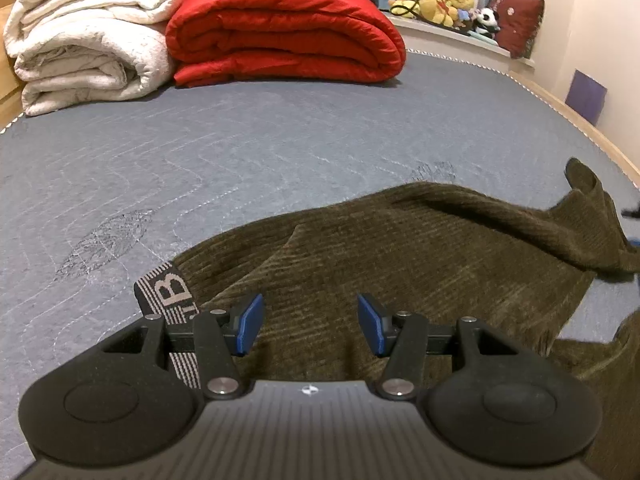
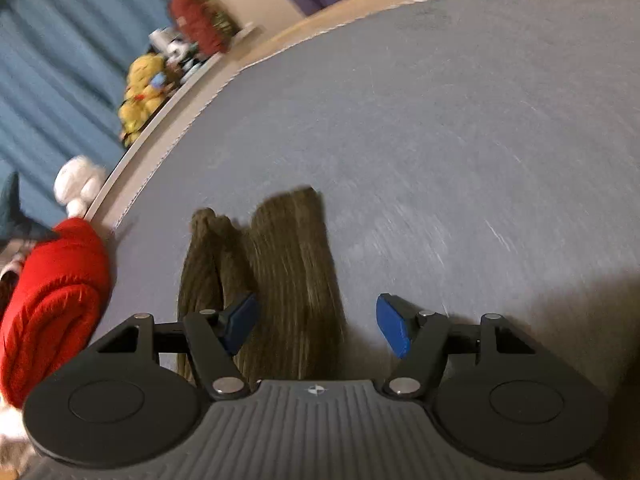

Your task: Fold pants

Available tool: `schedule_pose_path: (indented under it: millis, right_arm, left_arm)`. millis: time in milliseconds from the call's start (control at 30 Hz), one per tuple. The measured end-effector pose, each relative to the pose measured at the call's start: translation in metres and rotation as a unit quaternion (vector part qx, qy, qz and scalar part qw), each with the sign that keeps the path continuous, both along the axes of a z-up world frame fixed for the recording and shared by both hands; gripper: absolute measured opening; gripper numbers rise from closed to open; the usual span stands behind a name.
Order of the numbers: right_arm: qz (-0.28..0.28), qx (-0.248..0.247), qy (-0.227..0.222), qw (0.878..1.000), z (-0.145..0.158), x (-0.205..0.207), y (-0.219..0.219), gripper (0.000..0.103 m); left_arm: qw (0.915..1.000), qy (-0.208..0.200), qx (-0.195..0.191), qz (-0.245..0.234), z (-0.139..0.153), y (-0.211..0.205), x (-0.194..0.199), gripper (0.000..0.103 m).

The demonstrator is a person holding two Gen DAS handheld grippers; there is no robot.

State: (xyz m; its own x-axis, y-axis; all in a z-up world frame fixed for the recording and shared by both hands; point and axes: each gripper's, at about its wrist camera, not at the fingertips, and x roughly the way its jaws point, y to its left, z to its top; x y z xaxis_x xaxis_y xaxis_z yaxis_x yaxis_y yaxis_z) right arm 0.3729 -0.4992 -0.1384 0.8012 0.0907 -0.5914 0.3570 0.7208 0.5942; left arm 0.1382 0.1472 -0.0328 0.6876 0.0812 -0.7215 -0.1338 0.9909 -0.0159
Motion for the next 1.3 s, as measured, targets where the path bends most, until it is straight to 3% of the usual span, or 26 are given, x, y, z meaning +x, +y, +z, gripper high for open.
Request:
schedule_pose_path:
  millis: [167,267,333,433,533,600,633,667,700,767,833,967,1167,1233,1300]
  right_arm:
    - [0.065,-0.081,0.018,0.994,0.006,0.054,-0.002,0.064]
    - [0.101,-0.157,0.032,0.982,0.008,0.077,0.009,0.045]
    - [0.118,-0.183,0.035,0.975,0.009,0.085,0.014,0.023]
    - [0.130,-0.196,0.031,0.971,0.019,0.087,0.015,0.012]
    - [0.097,-0.198,-0.063,0.973,0.060,0.061,0.006,0.010]
    - [-0.017,-0.166,-0.151,0.974,0.090,0.022,-0.017,0.010]
    - [-0.108,-0.178,-0.163,0.964,0.096,-0.001,-0.028,0.011]
    - [-0.156,-0.210,-0.137,0.955,0.092,-0.009,-0.033,0.011]
    - [-0.167,-0.220,-0.102,0.956,0.082,-0.008,-0.040,0.011]
    - [-0.182,-0.163,-0.036,0.969,0.053,-0.015,-0.063,0.011]
    - [-0.177,-0.128,-0.003,0.976,0.029,-0.025,-0.075,0.015]
    - [-0.164,-0.094,0.020,0.982,0.006,-0.036,-0.085,0.029]
    - [-0.122,-0.069,0.004,0.990,0.005,-0.029,-0.094,0.034]
    - [-0.112,-0.074,0.003,0.991,0.010,-0.026,-0.097,0.015]
    - [-0.104,-0.091,-0.003,0.990,0.019,-0.022,-0.095,0.012]
  left_arm:
    - [0.9997,-0.003,0.021,-0.012,0.001,-0.002,-0.006,0.058]
    - [0.9997,-0.007,0.022,-0.009,0.001,-0.002,-0.005,0.058]
    - [0.9996,-0.006,0.023,-0.014,-0.001,-0.006,-0.002,0.058]
    - [0.9990,-0.006,0.029,-0.035,-0.004,-0.018,0.001,0.058]
    - [0.9978,-0.017,0.030,-0.057,-0.003,-0.030,0.001,0.058]
    - [0.9968,-0.024,0.031,-0.070,-0.003,-0.038,0.001,0.058]
    - [0.9961,-0.027,0.031,-0.078,-0.003,-0.042,0.002,0.058]
    - [0.9952,-0.030,0.031,-0.088,-0.003,-0.047,0.002,0.058]
    - [0.9944,-0.033,0.032,-0.096,-0.003,-0.051,0.002,0.058]
    - [0.9930,-0.033,0.030,-0.109,-0.006,-0.058,0.002,0.058]
    - [0.9913,-0.027,0.016,-0.128,-0.011,-0.066,0.002,0.058]
    - [0.9846,-0.021,0.001,-0.173,-0.022,-0.088,-0.001,0.058]
    - [0.9737,-0.038,-0.026,-0.223,-0.037,-0.130,0.004,0.058]
    - [0.9700,-0.045,-0.030,-0.237,-0.042,-0.146,0.006,0.058]
    - [0.9651,-0.052,-0.024,-0.256,-0.047,-0.162,0.009,0.058]
